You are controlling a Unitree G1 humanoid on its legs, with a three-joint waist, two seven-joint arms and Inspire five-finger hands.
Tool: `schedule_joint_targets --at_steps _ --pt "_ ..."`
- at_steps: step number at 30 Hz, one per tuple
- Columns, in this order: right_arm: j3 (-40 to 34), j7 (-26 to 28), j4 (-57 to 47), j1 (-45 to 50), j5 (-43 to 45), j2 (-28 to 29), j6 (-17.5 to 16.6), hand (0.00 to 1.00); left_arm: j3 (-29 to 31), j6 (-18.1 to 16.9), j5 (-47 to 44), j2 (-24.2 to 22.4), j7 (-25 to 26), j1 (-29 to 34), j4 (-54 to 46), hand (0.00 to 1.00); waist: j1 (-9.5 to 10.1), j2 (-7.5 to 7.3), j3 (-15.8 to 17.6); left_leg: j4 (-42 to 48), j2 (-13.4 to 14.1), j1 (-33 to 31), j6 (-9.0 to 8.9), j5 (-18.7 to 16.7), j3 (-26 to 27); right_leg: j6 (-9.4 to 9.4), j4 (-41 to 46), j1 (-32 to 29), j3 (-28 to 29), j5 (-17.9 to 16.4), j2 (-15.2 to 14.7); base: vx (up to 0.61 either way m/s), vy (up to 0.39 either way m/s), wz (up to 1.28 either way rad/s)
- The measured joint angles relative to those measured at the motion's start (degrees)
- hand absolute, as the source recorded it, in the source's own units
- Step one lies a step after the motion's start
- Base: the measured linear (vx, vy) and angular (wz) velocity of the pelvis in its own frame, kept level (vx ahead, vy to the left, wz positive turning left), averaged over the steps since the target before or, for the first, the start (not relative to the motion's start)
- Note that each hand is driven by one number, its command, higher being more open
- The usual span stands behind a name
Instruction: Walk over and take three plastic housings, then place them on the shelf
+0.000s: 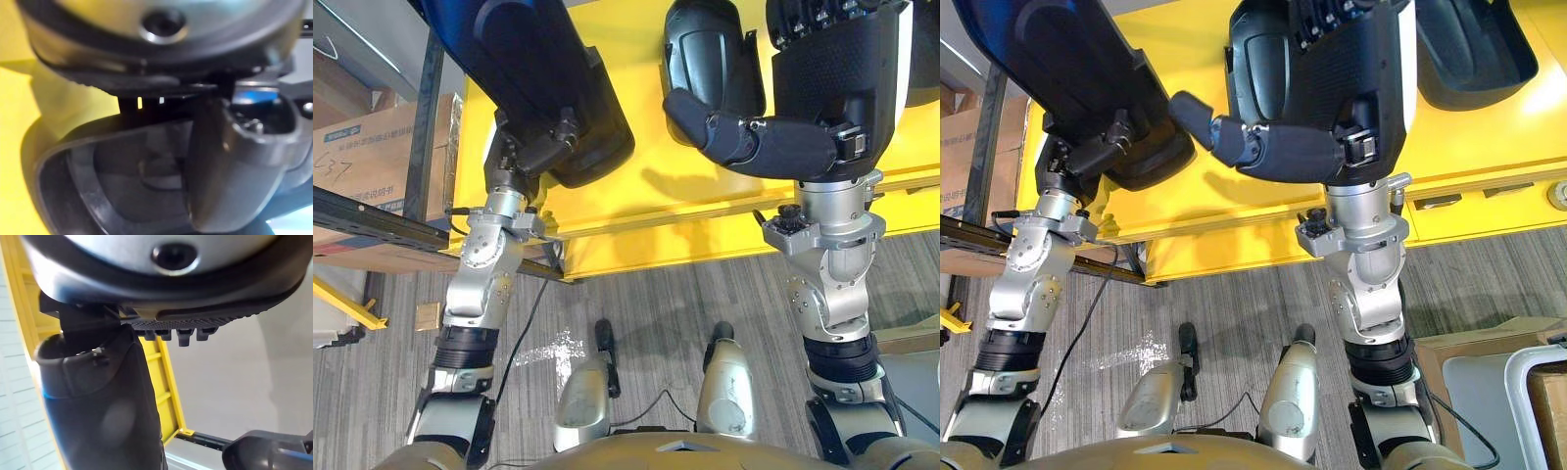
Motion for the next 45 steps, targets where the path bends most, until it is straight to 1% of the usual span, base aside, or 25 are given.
schedule_joint_targets --at_steps 2,4,7,9,11,13,16,21,25,28,29,34,36,37,39,45 --pt "0.83 0.78 0.00 0.03 0.36 -0.28 0.05 1.00 0.39 0.59 0.02 1.34 -0.16 -0.78 1.08 0.00 -0.38 0.04 -0.02 -0.28 -0.08 0.13 0.17 0.14 0.18 0.02 -0.10 0.00 0.05 0.03 -0.05 0.00 0.000 0.00" --pt "1.04 1.40 -0.05 0.05 1.57 -0.30 0.50 1.00 0.41 1.54 0.08 2.88 -0.77 -1.72 2.24 0.00 -0.37 0.17 -0.10 -0.94 -0.17 0.35 0.63 0.58 0.78 0.02 -0.17 0.04 0.00 0.16 -0.11 0.00 0.000 0.00" --pt "1.12 1.59 -0.08 0.05 1.90 -0.53 1.18 1.00 1.29 2.05 0.77 4.21 -1.33 -2.03 3.51 0.00 -0.47 0.45 -0.27 -1.46 -0.16 0.49 0.93 1.06 1.24 -0.06 -0.27 0.23 -0.22 0.42 -0.12 0.02 -0.011 0.04" --pt "1.65 1.61 -0.37 0.06 1.99 -0.84 1.29 1.00 2.71 2.40 2.88 4.99 -1.34 -2.77 5.00 0.00 -0.55 0.75 -0.46 -2.15 -0.15 0.60 0.80 1.65 1.34 0.27 -0.29 0.23 -0.55 0.65 -0.11 0.02 -0.018 0.07" --pt "2.57 1.63 -1.64 0.18 2.38 -1.53 2.25 1.00 3.39 2.69 4.36 6.24 -1.39 -3.62 6.90 0.00 -0.55 1.12 -0.69 -3.08 -0.14 0.94 0.83 2.22 1.67 0.30 -0.36 0.31 -0.84 0.67 -0.11 0.00 -0.017 0.06" --pt "3.68 1.86 -2.70 0.24 2.42 -1.85 2.47 1.00 4.67 3.77 7.56 7.46 -1.61 -4.81 8.95 0.00 -0.61 1.43 -0.89 -3.84 -0.15 1.50 0.79 2.60 1.76 0.34 -0.79 0.71 -1.10 0.69 -0.11 0.00 -0.004 0.02" --pt "4.08 1.84 -4.06 0.34 2.45 -1.92 2.77 1.00 4.77 4.99 10.78 8.36 -2.50 -6.39 11.00 0.00 -0.60 1.80 -1.14 -3.87 -0.27 1.45 0.83 2.63 1.83 0.60 -1.45 1.06 -1.20 0.55 -0.17 -0.02 0.004 0.03" --pt "4.29 2.26 -4.28 1.31 3.21 -1.95 2.89 1.00 4.65 5.88 13.49 8.92 -4.64 -9.09 13.47 0.00 -0.62 1.85 -1.31 -3.88 -0.58 1.15 0.95 2.70 2.17 0.78 -2.08 1.09 -0.45 0.65 -0.16 0.00 0.002 0.01" --pt "4.34 2.45 -4.28 1.56 3.69 -1.98 3.37 1.00 3.46 6.56 13.81 9.77 -6.00 -10.93 14.54 0.00 -0.68 2.24 -1.76 -3.86 -0.63 0.32 1.02 2.74 2.17 1.24 -2.83 1.06 -0.51 1.11 -0.09 0.01 0.006 0.07" --pt "4.54 2.45 -4.28 1.49 3.70 -1.92 3.37 1.00 3.33 7.22 13.78 9.78 -6.73 -11.83 15.32 0.00 -0.59 2.22 -2.01 -3.90 -0.57 0.04 1.01 2.74 2.22 1.32 -3.44 1.06 -0.47 1.86 0.10 0.00 0.000 0.00" --pt "4.54 2.42 -4.28 1.44 3.70 -1.84 3.37 1.00 3.29 7.54 13.77 9.78 -6.78 -12.40 15.62 1.00 -0.53 2.20 -2.02 -3.90 -0.50 -0.05 1.01 2.75 2.21 1.37 -3.47 1.05 -0.53 1.92 0.16 0.00 0.000 0.00" --pt "4.79 2.07 -4.30 1.21 3.65 -0.85 3.37 1.00 2.02 9.47 13.52 9.96 -5.94 -13.87 16.22 1.00 -0.51 1.88 -2.18 -3.89 -0.19 -0.97 0.97 2.77 2.02 1.56 -3.77 0.60 -0.93 2.37 0.48 0.01 -0.015 0.02" --pt "4.77 1.85 -4.31 1.05 3.63 -0.31 3.37 1.00 0.38 11.18 13.57 10.17 -5.49 -13.85 17.35 1.00 -0.59 1.85 -2.19 -3.87 -0.20 -1.55 0.95 2.82 1.93 1.69 -3.87 0.25 -0.98 2.67 0.50 0.02 -0.022 0.04" --pt "4.71 1.51 -4.30 0.98 3.64 0.33 3.38 1.00 0.61 10.89 13.42 9.44 -4.04 -13.99 17.53 1.00 -0.65 1.57 -2.02 -3.92 -0.17 -1.77 0.87 2.93 1.78 1.77 -3.94 0.12 -1.02 2.84 0.52 0.02 -0.021 0.07" --pt "4.76 0.85 -4.29 0.80 3.62 0.59 3.53 1.00 -0.14 11.56 13.65 9.80 -3.42 -15.42 17.96 1.00 -0.54 1.11 -2.18 -4.10 -0.12 -1.74 0.79 3.01 1.57 1.82 -3.97 0.22 -1.16 2.90 0.58 0.01 -0.012 0.03" --pt "4.26 0.54 -4.28 0.12 3.62 1.20 3.49 1.00 -0.07 11.58 13.61 9.78 -3.30 -15.86 17.86 1.00 -0.69 0.08 -1.75 -4.92 -0.08 -1.55 0.65 3.43 1.12 1.83 -4.30 0.52 -1.63 3.00 0.71 0.01 -0.025 0.03"
